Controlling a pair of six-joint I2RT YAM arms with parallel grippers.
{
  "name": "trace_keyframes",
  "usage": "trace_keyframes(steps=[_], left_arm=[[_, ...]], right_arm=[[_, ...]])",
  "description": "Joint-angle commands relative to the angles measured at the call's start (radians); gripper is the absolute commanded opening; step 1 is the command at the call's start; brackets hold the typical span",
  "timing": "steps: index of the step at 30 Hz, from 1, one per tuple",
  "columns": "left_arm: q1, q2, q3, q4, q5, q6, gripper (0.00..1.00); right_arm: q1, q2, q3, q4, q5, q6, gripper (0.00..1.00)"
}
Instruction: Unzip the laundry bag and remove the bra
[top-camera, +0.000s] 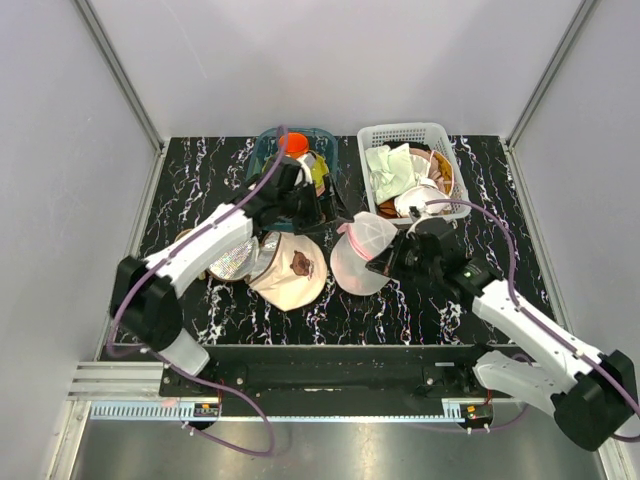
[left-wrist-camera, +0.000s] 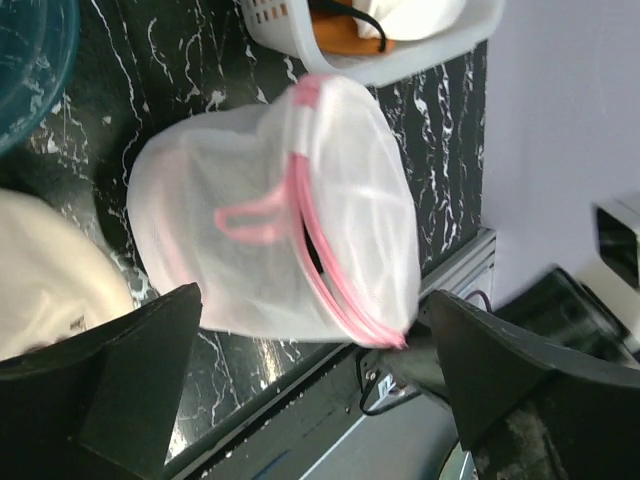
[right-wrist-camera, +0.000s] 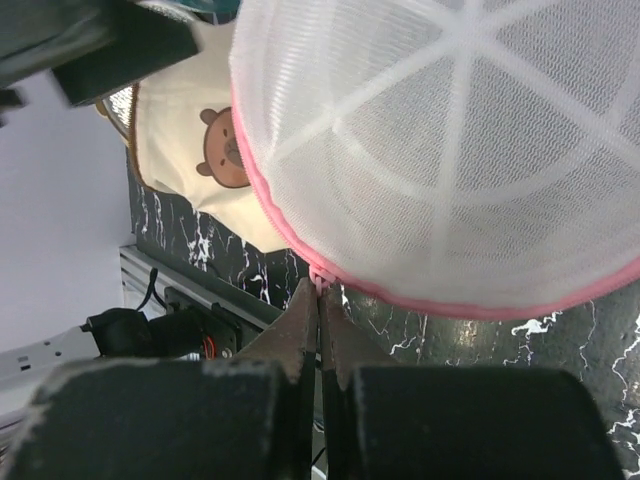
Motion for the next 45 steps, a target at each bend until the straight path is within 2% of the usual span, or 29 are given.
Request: trace_keyframes(steps=[1, 7, 14, 16, 18, 19, 27, 34, 40, 41, 42, 44, 45], left_arm=[[-0.016, -0.172, -0.136, 0.048, 0.012, -0.052, 0.99], [-0.075, -0.205, -0.274, 0.2, 0.086, -0.143, 0.99], [-0.091, -0.104, -0.233, 0.282, 0.095, -0.177, 0.96], [-0.093, -0.073, -0.205, 0.29, 0.115, -0.187, 0.79], [-0.095, -0.042, -0.189, 0.299, 0.123, -0.195, 0.31], [-0.093, -0.039, -0.182, 0.282, 0.107, -0.196, 0.0], [-0.055, -0.088, -0.132, 0.17, 0.044, -0.115, 0.0], [-0.027, -0.035, -0.058, 0.15, 0.055, -0.091, 0.0], [-0.029, 0.008, 0.037, 0.116, 0.055, -0.055, 0.0], [-0.029, -0.002, 0.042, 0.11, 0.052, -0.043, 0.02], [-0.029, -0.01, 0.048, 0.083, 0.048, -0.014, 0.26], [-0.029, -0.028, 0.054, 0.043, 0.029, 0.012, 0.48], [-0.029, -0.036, 0.058, 0.006, 0.034, 0.033, 0.62]], right_arm=[[0.008, 0.061, 0.019, 0.092, -0.033, -0.004, 0.0], [0.008, 0.087, 0.01, 0.095, -0.045, -0.01, 0.0], [0.006, 0.069, -0.01, 0.077, -0.036, -0.004, 0.0], [0.006, 0.058, -0.013, 0.063, -0.036, -0.004, 0.0], [0.006, 0.042, -0.018, 0.035, -0.03, -0.007, 0.0], [0.008, 0.035, -0.023, 0.023, -0.023, -0.009, 0.0], [-0.004, -0.124, -0.142, -0.181, 0.137, -0.017, 0.0], [-0.001, -0.225, -0.156, -0.195, 0.063, 0.069, 0.0], [0.006, -0.178, -0.054, -0.174, 0.044, 0.045, 0.0], [0.006, -0.164, -0.041, -0.167, 0.04, 0.042, 0.0], [0.005, -0.157, -0.02, -0.149, 0.036, 0.039, 0.0], [0.006, -0.132, -0.003, -0.097, 0.017, 0.036, 0.0], [0.005, -0.12, 0.002, -0.085, 0.012, 0.034, 0.0]])
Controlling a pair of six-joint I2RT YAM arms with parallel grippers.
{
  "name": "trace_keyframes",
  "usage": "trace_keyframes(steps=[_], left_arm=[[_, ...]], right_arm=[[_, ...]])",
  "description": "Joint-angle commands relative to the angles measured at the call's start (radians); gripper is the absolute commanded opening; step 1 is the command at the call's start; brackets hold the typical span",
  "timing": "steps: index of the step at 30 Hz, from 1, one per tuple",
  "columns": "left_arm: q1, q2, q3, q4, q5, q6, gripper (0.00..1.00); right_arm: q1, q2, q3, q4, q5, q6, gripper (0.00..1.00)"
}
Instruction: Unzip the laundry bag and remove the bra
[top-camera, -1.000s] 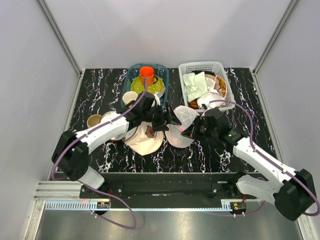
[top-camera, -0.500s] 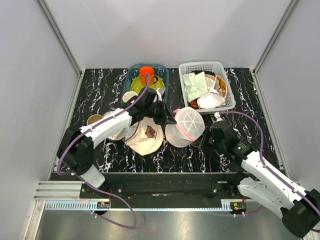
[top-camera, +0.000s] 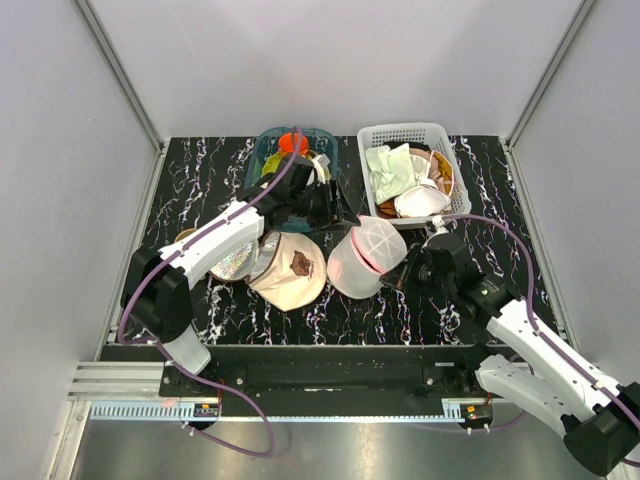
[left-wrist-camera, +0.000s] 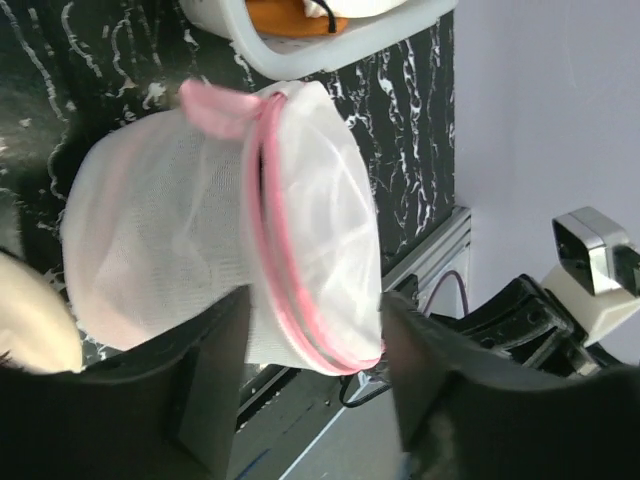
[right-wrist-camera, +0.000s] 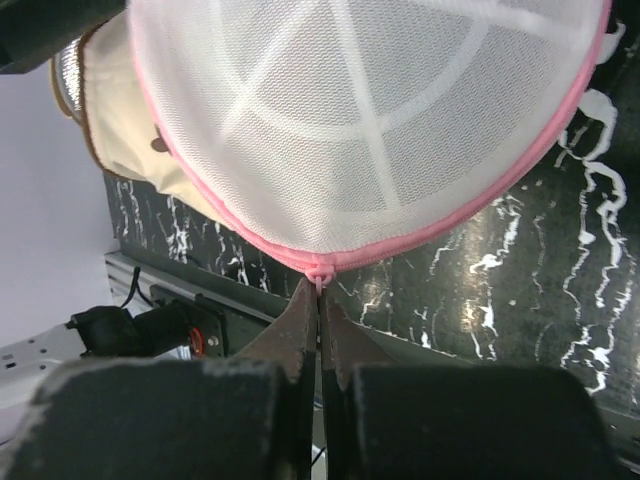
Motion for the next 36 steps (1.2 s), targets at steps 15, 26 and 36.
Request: trace_keyframes(steps=[15, 26, 36], left_arm=[[-0.058, -0.182, -0.146, -0.016, 0.025, -0.041, 0.98], [-0.086, -0.021, -0.064, 0.076, 0.117, -0.064, 0.74], [-0.092, -0.021, -0.066, 0.055, 0.073, -0.073, 0.9]], right_arm=[[0.006, 0.177, 0.076, 0.175, -0.082, -0.025, 0.0], [0.007, 0.145, 0.058, 0.16, -0.067, -0.016, 0.0], [0.006, 0.116, 0.033, 0.146, -0.047, -0.011, 0.0]])
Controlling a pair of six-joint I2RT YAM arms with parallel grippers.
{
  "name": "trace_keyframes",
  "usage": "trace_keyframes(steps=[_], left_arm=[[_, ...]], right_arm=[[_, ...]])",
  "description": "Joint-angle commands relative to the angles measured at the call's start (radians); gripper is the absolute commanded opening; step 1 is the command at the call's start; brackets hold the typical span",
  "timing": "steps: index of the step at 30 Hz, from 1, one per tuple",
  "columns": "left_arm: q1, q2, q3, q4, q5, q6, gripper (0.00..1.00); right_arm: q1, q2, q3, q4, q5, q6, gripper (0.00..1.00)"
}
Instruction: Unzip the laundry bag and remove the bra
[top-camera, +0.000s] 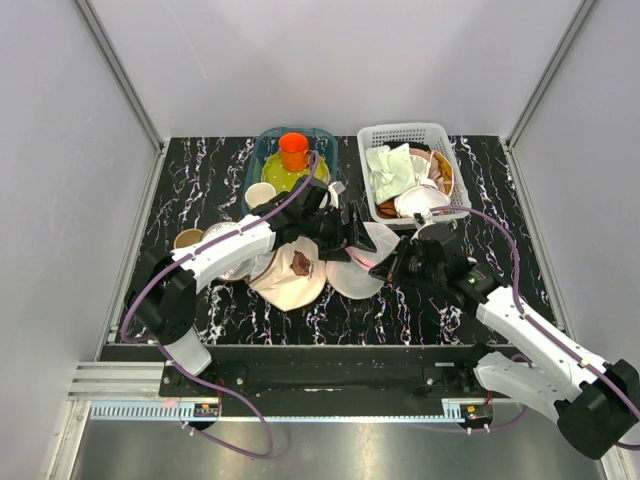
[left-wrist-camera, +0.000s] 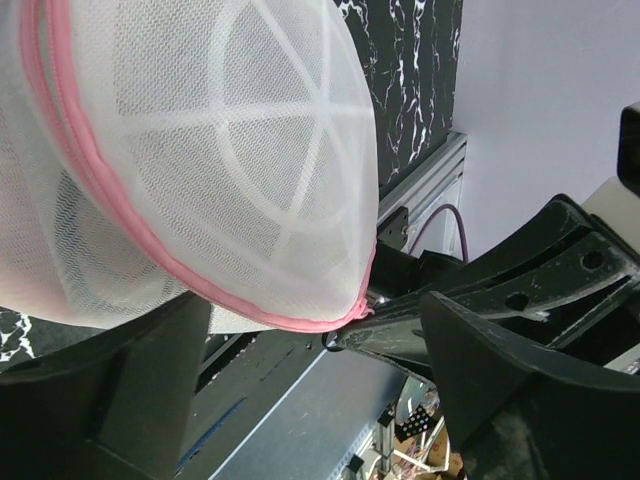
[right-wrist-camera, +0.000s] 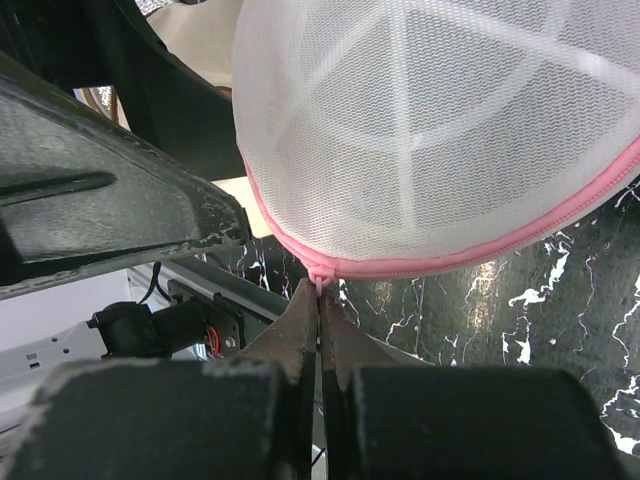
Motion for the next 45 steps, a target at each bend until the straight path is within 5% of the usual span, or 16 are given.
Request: trace_keyframes(steps=[1, 8, 10, 11, 13, 14, 28, 42, 43, 45], left_arm=[[-0.005, -0.028, 0.038, 0.021, -0.023, -0.013, 0.91], [-0.006, -0.004, 0.012, 0.081, -0.026, -0.085, 0.84], [-0.006, -0.001, 0.008, 0.088, -0.03, -0.09, 0.74], [-0.008, 0.001, 0.006, 0.091, -0.032, -0.091, 0.66], [-0.006, 0.001, 0.011, 0.093, -0.035, -0.088, 0.11], [-0.006, 0.001, 0.015, 0.085, -0.036, -0.081, 0.0], [0.138, -0.022, 0.093, -0.051, -0.079, 0.073, 0.0], [0.089, 0.139, 0.356, -0.177, -0.139, 0.206, 0.0], [0.089, 0.142, 0.359, -0.186, -0.139, 0.209, 0.01], [0.089, 0.134, 0.36, -0.198, -0.155, 0.216, 0.19]], right_arm=[[0.005, -0.015, -0.003, 0.019, 0.021, -0.004, 0.0], [0.006, -0.011, -0.005, 0.02, 0.023, -0.012, 0.0], [0.006, -0.015, -0.011, 0.022, 0.024, -0.01, 0.0], [0.006, -0.016, -0.013, 0.02, 0.024, -0.01, 0.0], [0.006, -0.017, -0.02, 0.019, 0.024, -0.009, 0.0], [0.005, -0.017, -0.023, 0.017, 0.026, -0.009, 0.0], [-0.104, -0.169, -0.17, -0.113, 0.084, -0.029, 0.0], [-0.037, -0.143, 0.017, -0.112, 0.001, -0.027, 0.0], [-0.034, -0.134, 0.012, -0.089, -0.007, -0.009, 0.0], [-0.034, -0.106, -0.018, -0.023, -0.008, 0.031, 0.0]])
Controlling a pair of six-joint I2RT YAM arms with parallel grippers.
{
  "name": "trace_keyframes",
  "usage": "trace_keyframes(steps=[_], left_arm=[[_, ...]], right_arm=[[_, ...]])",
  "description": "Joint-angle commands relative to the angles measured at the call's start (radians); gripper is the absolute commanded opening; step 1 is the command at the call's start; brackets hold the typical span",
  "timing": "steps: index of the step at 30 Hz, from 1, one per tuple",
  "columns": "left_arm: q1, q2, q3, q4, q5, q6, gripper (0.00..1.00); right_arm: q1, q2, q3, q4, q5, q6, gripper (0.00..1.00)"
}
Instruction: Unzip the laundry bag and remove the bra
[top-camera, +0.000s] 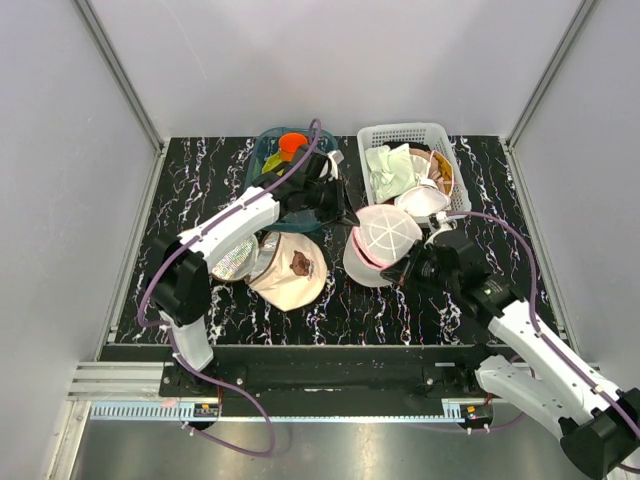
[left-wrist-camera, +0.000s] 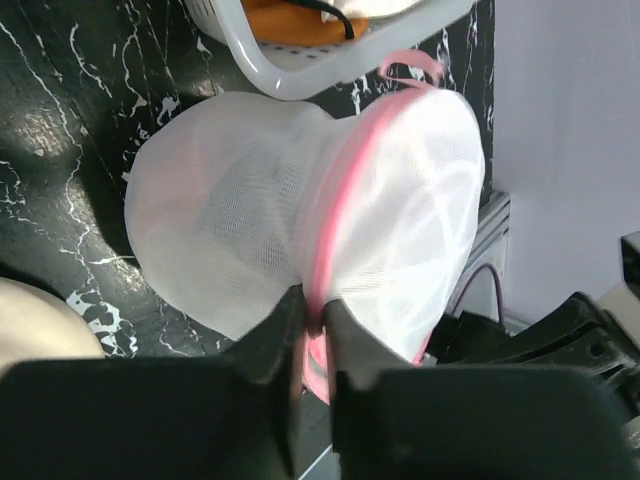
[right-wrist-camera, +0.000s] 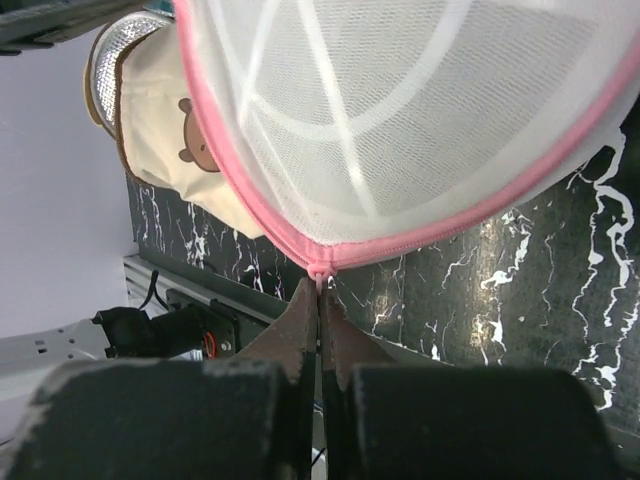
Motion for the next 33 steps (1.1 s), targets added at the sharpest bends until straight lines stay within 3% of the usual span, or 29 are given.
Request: trace_keyframes(steps=[1, 2, 4, 7, 13, 20, 27, 30, 31, 32, 33], left_arm=[[0.004, -0.015, 0.045, -0.013, -0.067, 0.051, 0.44], [0.003, -0.028, 0.039, -0.009, -0.063, 0.055, 0.61], [-0.003, -0.08, 0.019, -0.004, -0.076, 0.066, 0.86], [-0.013, -0.152, -0.036, -0.007, -0.102, 0.057, 0.99], [-0.031, -0.224, -0.282, 0.215, 0.065, -0.105, 0.99], [-0.086, -0.134, -0.303, 0.324, 0.081, -0.187, 0.99], [-0.102, -0.088, -0.28, 0.379, 0.105, -0.239, 0.92], [-0.106, -0.078, -0.273, 0.381, 0.104, -0.247, 0.81], [-0.108, -0.074, -0.273, 0.382, 0.108, -0.248, 0.73], [-0.108, -0.071, -0.273, 0.387, 0.116, -0.253, 0.45], [-0.108, -0.069, -0.271, 0.393, 0.118, -0.257, 0.27]], right_arm=[[0.012, 0.051, -0.006, 0.08, -0.006, 0.065, 0.0], [0.012, 0.064, -0.013, 0.08, 0.038, 0.075, 0.0], [0.01, 0.093, -0.038, 0.092, 0.069, 0.097, 0.0], [0.012, 0.111, -0.062, 0.141, 0.069, 0.114, 0.0], [0.01, 0.147, -0.07, 0.184, 0.045, 0.111, 0.0], [0.012, 0.136, -0.07, 0.184, 0.028, 0.108, 0.0], [0.012, 0.073, -0.07, 0.14, 0.049, 0.119, 0.0], [0.012, 0.053, -0.067, 0.12, 0.057, 0.117, 0.0], [0.012, 0.053, -0.069, 0.12, 0.06, 0.112, 0.0], [0.01, 0.055, -0.07, 0.114, 0.066, 0.108, 0.0], [0.01, 0.056, -0.07, 0.104, 0.071, 0.094, 0.0]])
